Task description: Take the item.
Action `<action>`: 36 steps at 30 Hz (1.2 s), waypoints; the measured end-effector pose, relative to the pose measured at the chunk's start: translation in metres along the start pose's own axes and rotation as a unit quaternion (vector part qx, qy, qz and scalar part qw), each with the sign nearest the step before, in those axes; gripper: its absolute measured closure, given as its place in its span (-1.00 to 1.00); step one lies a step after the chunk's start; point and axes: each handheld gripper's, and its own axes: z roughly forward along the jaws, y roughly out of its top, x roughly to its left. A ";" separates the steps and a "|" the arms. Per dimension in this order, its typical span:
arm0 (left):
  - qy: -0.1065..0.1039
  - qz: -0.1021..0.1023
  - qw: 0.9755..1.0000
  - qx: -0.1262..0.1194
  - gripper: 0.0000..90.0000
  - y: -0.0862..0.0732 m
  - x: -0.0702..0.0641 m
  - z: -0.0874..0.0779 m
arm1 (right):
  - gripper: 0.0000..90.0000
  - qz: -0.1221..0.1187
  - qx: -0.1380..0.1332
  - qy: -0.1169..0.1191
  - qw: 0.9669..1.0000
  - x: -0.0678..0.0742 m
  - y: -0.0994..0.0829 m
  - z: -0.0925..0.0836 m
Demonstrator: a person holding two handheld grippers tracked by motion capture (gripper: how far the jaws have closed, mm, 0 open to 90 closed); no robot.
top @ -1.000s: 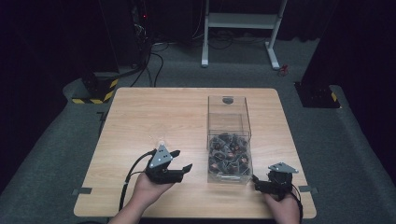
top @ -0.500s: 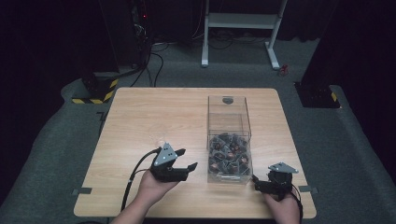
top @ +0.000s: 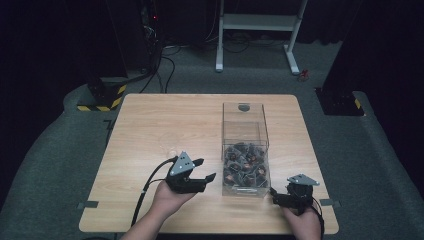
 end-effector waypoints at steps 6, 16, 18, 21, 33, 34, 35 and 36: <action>-0.007 -0.003 1.000 -0.001 -0.24 0.004 -0.002 0.007 | -0.83 -0.001 -0.001 0.000 1.000 0.000 0.000 0.000; -0.019 -0.011 1.000 -0.006 -0.20 0.008 -0.002 0.016 | -0.83 -0.002 -0.001 0.000 1.000 0.000 0.000 0.000; -0.022 -0.015 1.000 -0.007 -0.19 0.008 -0.003 0.018 | -0.83 -0.003 -0.001 0.000 1.000 0.000 0.000 0.000; -0.024 -0.017 1.000 -0.007 -0.18 0.008 -0.003 0.021 | -0.83 -0.003 -0.001 0.000 1.000 0.000 0.000 0.000; -0.032 -0.010 0.999 -0.007 -0.17 0.017 -0.007 0.031 | -0.83 -0.003 -0.001 0.001 1.000 0.000 0.000 0.000; -0.033 -0.010 0.999 -0.007 -0.17 0.018 -0.007 0.031 | -0.83 -0.003 -0.001 0.000 1.000 0.000 0.000 0.000; -0.033 -0.010 0.999 -0.009 -0.17 0.018 -0.007 0.032 | -0.83 -0.002 -0.001 0.001 1.000 0.000 0.000 0.000; -0.036 -0.012 0.999 -0.009 -0.16 0.019 -0.007 0.034 | -0.83 -0.003 -0.001 0.001 1.000 0.000 0.000 0.000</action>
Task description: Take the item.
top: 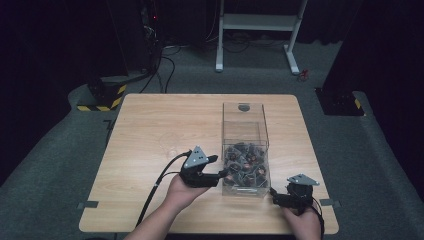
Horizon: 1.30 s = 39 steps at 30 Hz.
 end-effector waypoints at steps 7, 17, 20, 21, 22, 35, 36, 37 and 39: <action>-0.005 0.002 1.000 0.005 -0.16 0.003 -0.001 0.009 | -0.83 -0.001 0.000 0.001 1.000 0.000 0.000 0.000; -0.007 0.005 1.000 0.005 -0.15 0.009 -0.003 0.019 | -0.83 0.000 0.001 0.003 1.000 0.000 0.000 0.000; -0.007 0.003 1.000 0.006 -0.13 0.009 -0.002 0.023 | -0.83 0.000 0.001 0.003 1.000 0.001 0.000 0.000; -0.007 0.004 1.000 0.008 -0.13 0.009 -0.002 0.024 | -0.83 0.000 0.001 0.003 1.000 0.001 0.000 0.000; -0.006 0.002 1.000 0.008 -0.13 0.009 -0.002 0.025 | -0.83 0.000 0.001 0.004 1.000 0.001 0.000 0.000; -0.018 -0.003 1.000 0.013 0.17 0.009 0.002 0.038 | -0.83 -0.003 0.002 0.004 1.000 0.000 0.000 0.000; -0.018 -0.004 1.000 0.013 0.20 0.009 0.002 0.038 | -0.83 -0.003 0.002 0.004 1.000 0.000 0.000 0.000; -0.021 -0.004 1.000 0.014 0.24 0.009 0.002 0.038 | -0.83 -0.003 0.002 0.004 1.000 0.000 0.000 0.000; -0.022 -0.002 1.000 0.013 0.35 0.008 0.001 0.038 | -0.83 -0.003 0.002 0.004 1.000 0.000 0.000 0.000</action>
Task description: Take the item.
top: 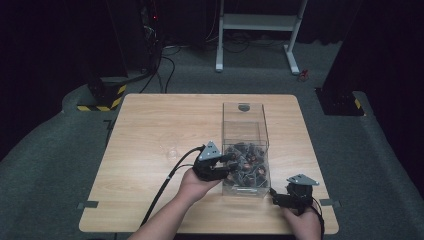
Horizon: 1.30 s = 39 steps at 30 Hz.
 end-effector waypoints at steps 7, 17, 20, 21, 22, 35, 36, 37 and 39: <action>0.005 -0.002 1.000 -0.007 0.72 -0.003 0.000 -0.002 | -0.83 0.000 0.000 0.000 1.000 0.000 0.000 0.000; 0.001 0.001 1.000 -0.013 1.00 -0.007 0.001 -0.001 | -0.83 0.000 0.000 0.000 1.000 0.000 0.000 0.000; -0.002 0.002 1.000 -0.018 1.00 -0.008 0.001 -0.003 | -0.83 0.000 0.000 0.000 1.000 0.000 0.000 0.000; -0.004 0.003 1.000 -0.020 1.00 -0.008 0.001 -0.004 | -0.83 0.000 0.000 0.000 1.000 0.000 0.000 0.000; -0.004 -0.001 1.000 -0.023 1.00 -0.008 0.001 -0.004 | -0.83 0.000 0.000 0.000 1.000 0.000 0.000 0.000; -0.011 -0.010 0.999 -0.046 1.00 -0.007 0.000 -0.012 | -0.83 0.000 0.000 0.000 1.000 0.000 0.000 0.000; -0.011 -0.011 0.999 -0.048 1.00 -0.006 0.000 -0.012 | -0.83 -0.001 0.000 0.000 1.000 0.000 0.000 0.000; -0.012 -0.012 0.999 -0.050 1.00 -0.006 0.000 -0.013 | -0.83 -0.001 0.000 0.000 1.000 0.000 0.000 0.000; -0.011 -0.011 0.999 -0.050 1.00 -0.006 0.000 -0.014 | -0.83 0.000 0.000 0.000 1.000 0.000 0.000 0.000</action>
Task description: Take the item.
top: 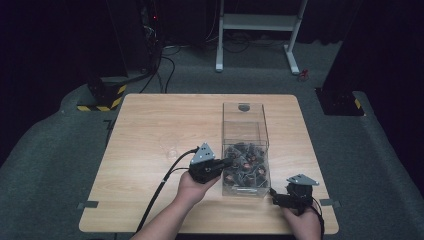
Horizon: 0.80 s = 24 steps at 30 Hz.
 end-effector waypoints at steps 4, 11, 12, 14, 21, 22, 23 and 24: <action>-0.002 -0.004 1.000 -0.007 1.00 0.001 0.000 -0.002 | -0.83 0.000 0.000 0.000 1.000 0.000 0.000 0.000; -0.004 -0.006 1.000 -0.017 1.00 0.004 0.000 -0.006 | -0.83 0.000 0.000 0.000 1.000 0.000 0.000 0.000; -0.004 -0.006 1.000 -0.018 1.00 0.004 -0.001 -0.006 | -0.83 0.000 0.000 0.000 1.000 0.000 0.000 0.000; -0.002 -0.002 1.000 -0.019 1.00 0.004 -0.001 -0.007 | -0.83 0.000 0.000 0.000 1.000 0.000 0.000 0.000; 0.000 0.000 1.000 -0.021 1.00 0.005 -0.001 -0.010 | -0.83 0.000 0.000 0.000 1.000 0.000 0.000 0.000; 0.000 -0.002 1.000 -0.022 1.00 0.005 -0.001 -0.010 | -0.83 0.000 0.000 0.000 1.000 0.000 0.000 0.000; -0.001 -0.002 1.000 -0.023 1.00 0.005 -0.001 -0.011 | -0.83 0.000 0.000 0.000 1.000 0.000 0.000 0.000; -0.001 -0.002 1.000 -0.024 1.00 0.005 -0.001 -0.011 | -0.83 0.000 0.000 0.000 1.000 0.000 0.000 0.000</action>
